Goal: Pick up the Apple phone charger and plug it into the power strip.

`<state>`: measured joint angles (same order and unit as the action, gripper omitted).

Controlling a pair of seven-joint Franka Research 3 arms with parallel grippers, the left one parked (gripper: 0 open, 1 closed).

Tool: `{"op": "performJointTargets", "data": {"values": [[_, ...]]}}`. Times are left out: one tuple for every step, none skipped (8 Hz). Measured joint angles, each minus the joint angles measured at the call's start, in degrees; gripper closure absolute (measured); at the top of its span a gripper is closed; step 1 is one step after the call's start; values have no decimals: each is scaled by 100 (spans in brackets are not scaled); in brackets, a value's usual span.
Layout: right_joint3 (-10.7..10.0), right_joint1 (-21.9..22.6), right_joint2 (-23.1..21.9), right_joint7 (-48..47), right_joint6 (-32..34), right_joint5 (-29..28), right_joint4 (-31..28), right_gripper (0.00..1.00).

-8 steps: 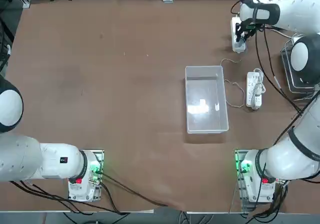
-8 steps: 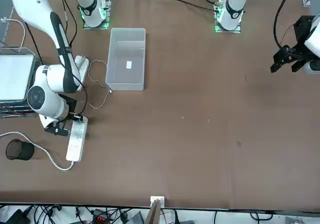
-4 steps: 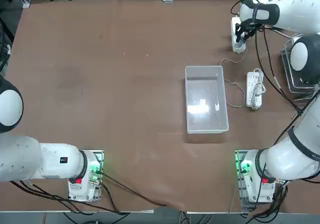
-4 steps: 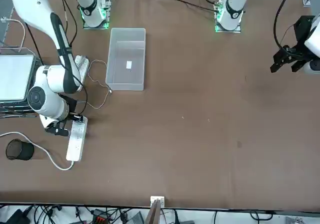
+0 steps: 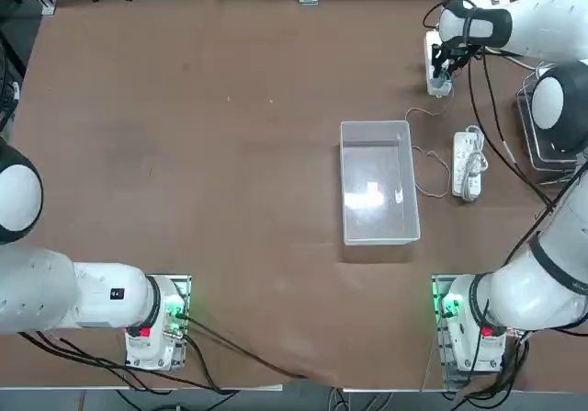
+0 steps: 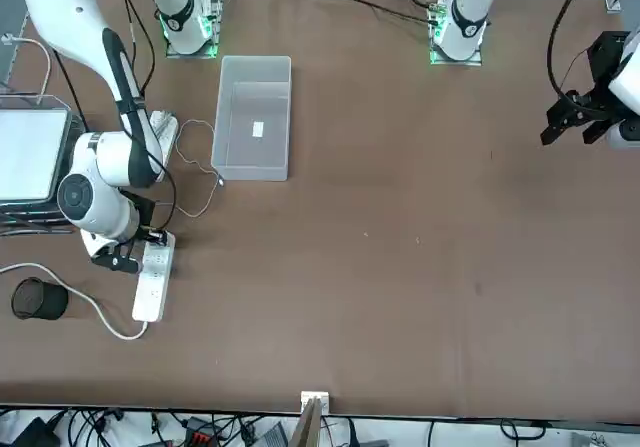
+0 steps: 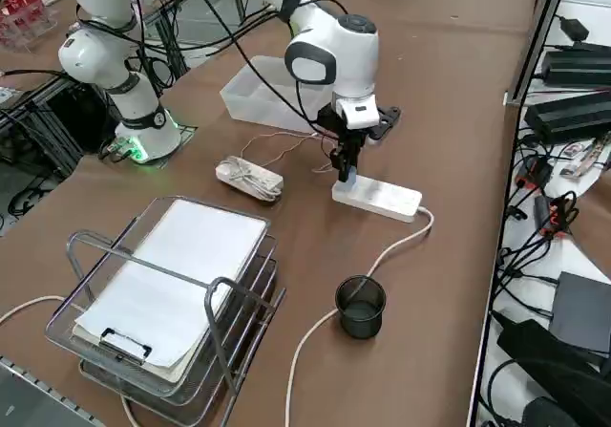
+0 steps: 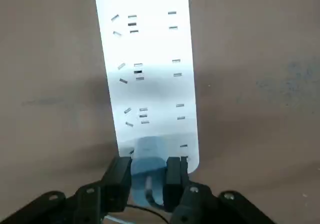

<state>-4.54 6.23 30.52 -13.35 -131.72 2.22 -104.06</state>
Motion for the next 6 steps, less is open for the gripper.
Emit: {"op": "performJointTargets", "data": {"values": [[0, 0, 0, 0, -1, 0, 0, 63], [0, 0, 0, 2, -1, 0, 0, 63], [0, 0, 0, 6, -1, 0, 0, 63], [0, 0, 0, 15, -1, 0, 0, 63], [0, 0, 0, 35, -1, 0, 0, 63], [0, 0, 1, 54, -1, 0, 0, 60]]}}
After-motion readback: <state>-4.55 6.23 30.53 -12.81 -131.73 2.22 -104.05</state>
